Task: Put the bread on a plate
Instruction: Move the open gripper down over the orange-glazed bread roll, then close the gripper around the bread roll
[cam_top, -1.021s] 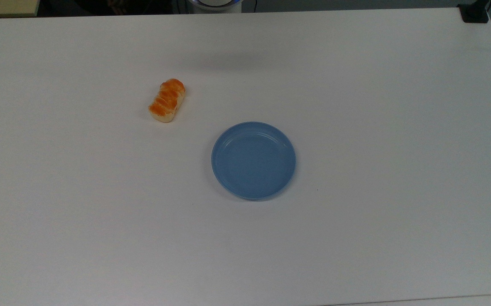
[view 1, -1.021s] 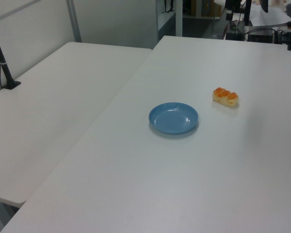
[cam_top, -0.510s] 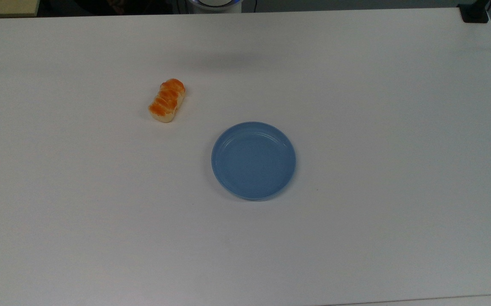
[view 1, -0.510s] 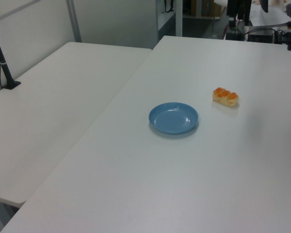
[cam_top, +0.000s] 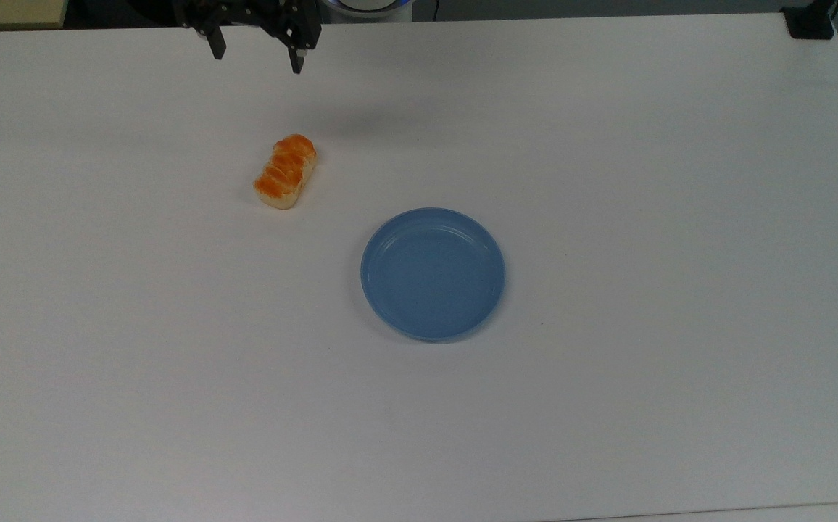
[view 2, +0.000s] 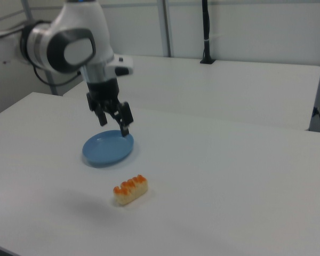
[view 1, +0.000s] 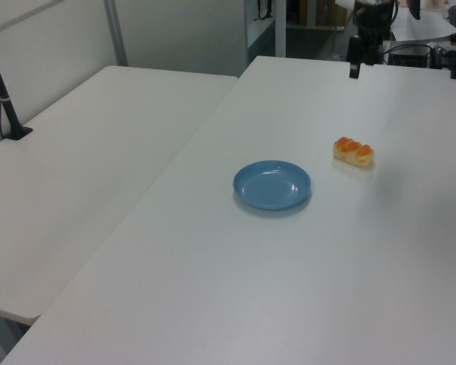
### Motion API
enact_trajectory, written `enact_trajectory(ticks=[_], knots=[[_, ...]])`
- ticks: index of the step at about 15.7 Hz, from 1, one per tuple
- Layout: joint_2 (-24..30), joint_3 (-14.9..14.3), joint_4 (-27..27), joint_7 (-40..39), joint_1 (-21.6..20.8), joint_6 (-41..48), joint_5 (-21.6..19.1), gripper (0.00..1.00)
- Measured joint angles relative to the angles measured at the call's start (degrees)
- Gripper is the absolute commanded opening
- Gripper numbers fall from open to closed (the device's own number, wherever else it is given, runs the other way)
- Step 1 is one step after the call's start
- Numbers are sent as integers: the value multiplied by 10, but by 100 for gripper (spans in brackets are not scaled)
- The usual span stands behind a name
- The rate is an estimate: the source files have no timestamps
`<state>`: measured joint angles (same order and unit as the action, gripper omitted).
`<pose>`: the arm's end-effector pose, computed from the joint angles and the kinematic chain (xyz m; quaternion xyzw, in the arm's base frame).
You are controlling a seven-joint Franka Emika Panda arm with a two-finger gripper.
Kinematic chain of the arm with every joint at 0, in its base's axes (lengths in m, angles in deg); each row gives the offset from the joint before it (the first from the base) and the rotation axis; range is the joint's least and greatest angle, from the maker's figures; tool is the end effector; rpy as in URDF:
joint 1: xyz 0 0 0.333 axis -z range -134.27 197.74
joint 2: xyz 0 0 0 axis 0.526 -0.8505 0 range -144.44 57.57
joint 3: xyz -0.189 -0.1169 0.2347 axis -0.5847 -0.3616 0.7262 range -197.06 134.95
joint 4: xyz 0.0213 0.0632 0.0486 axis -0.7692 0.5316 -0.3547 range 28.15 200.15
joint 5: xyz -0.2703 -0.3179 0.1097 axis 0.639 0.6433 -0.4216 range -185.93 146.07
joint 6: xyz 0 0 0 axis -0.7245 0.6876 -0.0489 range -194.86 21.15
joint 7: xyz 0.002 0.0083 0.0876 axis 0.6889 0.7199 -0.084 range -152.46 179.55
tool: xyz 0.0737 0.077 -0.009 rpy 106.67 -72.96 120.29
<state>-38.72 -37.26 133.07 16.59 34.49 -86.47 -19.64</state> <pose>0.5716 -0.0922 0.5345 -0.9944 0.1037 -0.0208 0.0009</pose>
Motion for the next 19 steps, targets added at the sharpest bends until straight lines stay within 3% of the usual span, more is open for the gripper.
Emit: enact_trajectory(ticks=[8,15,19], knots=[[-12,0,159,20,0,-181,0,100],[-95,-1,175,75,2,-267,0,100],[-105,-1,174,78,2,-274,0,100]])
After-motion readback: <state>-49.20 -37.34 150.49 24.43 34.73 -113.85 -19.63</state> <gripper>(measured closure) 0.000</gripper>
